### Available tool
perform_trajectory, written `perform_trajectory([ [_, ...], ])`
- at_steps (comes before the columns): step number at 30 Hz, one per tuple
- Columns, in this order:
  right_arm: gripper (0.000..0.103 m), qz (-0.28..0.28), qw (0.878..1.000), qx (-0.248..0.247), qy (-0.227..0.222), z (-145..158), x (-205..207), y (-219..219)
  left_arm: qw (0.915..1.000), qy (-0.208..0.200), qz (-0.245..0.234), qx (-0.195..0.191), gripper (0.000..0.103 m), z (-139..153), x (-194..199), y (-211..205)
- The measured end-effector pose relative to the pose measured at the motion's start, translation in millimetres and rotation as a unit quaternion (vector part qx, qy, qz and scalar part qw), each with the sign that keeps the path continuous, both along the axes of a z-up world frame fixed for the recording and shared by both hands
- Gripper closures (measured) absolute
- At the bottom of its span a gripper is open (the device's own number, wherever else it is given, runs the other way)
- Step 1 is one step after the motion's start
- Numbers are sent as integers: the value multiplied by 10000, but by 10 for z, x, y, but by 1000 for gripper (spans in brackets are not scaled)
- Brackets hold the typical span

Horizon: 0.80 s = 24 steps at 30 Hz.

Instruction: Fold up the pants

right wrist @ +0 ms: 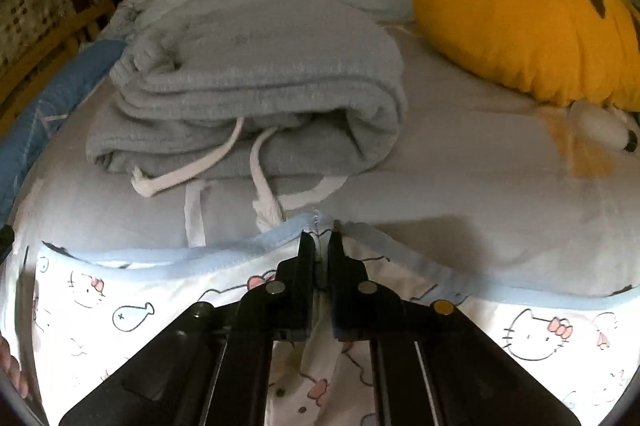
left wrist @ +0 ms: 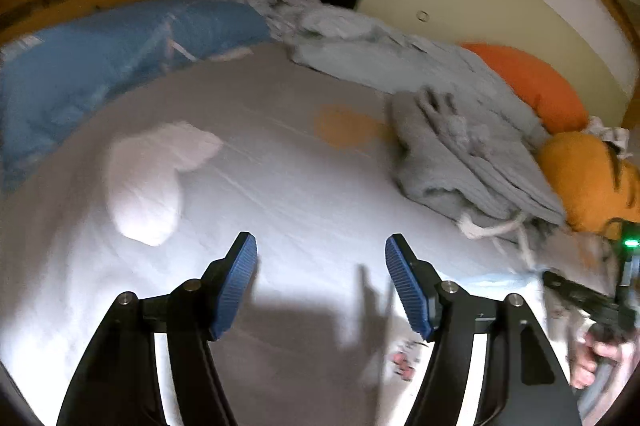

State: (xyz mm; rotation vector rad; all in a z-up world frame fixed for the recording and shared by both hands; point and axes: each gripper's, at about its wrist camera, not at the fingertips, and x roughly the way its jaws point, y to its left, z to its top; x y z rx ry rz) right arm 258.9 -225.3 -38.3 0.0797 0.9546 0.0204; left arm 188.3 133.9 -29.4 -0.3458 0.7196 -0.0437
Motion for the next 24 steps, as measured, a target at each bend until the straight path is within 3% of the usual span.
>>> perform_trajectory([
  [2,97,5,9999,10,99,-57,35,19,9964,169,-410,-725,34,-88,46,34],
  [4,97,20,9999,35,109,-68,47,10,9915,229,-585,-1141,35,-135,64,53],
  [8,97,6,9998,122,136,-100,89,-33,9915,204,-828,-982,36,-107,52,-46],
  [10,97,-11,9998,139,129,-101,80,-15,9879,324,-1101,-1048,47,-137,88,-126],
  [12,97,-12,9998,133,125,-102,79,-2,9848,491,-1268,-1083,52,-184,115,-228],
  [16,97,-24,9998,178,128,-101,69,-21,9857,600,-1358,-800,58,-272,174,-348],
  [17,97,-29,9997,197,128,-104,64,-31,9854,643,-1378,-766,62,-307,193,-360],
  [19,97,-27,9997,243,99,-101,39,-76,9863,712,-1294,-739,91,-346,231,-352],
  [21,97,55,9994,332,4,-83,32,-68,9864,582,-1279,-853,101,-313,199,-315],
  [24,97,259,9977,575,-249,-12,-18,-64,9930,12,-1016,-604,102,-118,48,-251],
])
